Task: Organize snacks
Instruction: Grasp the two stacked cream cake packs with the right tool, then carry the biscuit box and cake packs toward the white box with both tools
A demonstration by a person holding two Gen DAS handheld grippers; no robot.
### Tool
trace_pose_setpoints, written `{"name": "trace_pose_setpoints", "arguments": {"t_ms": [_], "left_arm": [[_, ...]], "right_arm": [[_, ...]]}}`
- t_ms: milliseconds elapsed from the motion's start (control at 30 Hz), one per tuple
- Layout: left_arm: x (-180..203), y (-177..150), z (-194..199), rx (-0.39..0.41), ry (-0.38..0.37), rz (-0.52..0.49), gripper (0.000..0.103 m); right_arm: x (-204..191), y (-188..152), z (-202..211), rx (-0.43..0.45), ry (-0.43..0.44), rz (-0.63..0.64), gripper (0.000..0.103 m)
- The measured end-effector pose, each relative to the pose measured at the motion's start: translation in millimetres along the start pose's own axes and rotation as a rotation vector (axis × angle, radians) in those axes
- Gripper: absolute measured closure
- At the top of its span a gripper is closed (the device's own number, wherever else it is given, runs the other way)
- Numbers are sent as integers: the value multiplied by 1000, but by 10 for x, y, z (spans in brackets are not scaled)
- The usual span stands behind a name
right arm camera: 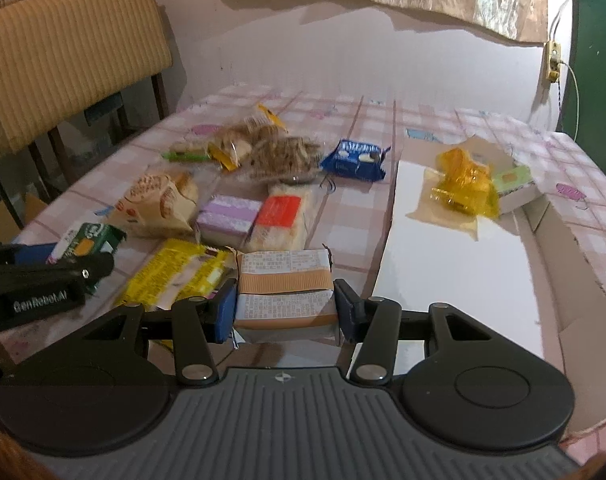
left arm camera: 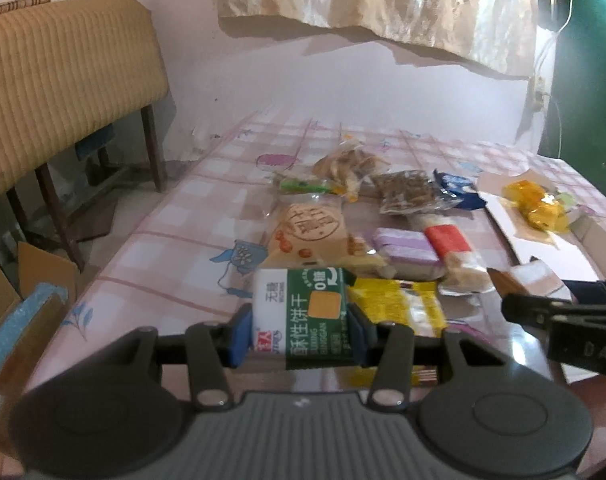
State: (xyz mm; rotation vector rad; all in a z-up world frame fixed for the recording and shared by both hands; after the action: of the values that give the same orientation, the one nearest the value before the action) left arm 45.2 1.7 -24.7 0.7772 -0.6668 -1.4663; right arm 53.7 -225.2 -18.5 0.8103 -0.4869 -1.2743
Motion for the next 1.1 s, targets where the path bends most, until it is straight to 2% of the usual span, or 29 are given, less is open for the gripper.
{"name": "trace_pose_setpoints", "arguments": {"t_ms": [133, 567, 1100], "left_arm": [[20, 47, 143, 1, -12, 29, 56], [202, 178, 506, 56, -31, 21, 56], [482, 297, 653, 65, -100, -5, 56]], "right_arm": [[-33, 38, 148, 20, 1, -11, 41], [94, 107, 560, 85, -14, -39, 41], [277, 130, 900, 142, -56, -88, 41]]}}
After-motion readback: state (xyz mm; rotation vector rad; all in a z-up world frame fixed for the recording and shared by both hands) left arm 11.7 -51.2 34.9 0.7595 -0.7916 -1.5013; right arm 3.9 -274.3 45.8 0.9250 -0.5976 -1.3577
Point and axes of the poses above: each gripper's, at about its wrist camera, not at the fingertips, and z roughly against the way its jaws point, x to its right, y to its top, the point moved 1 cm from there along -z, roughly the way its jaws point, and after that the axes turned 6 degrees about y, right-handed, at the moved point
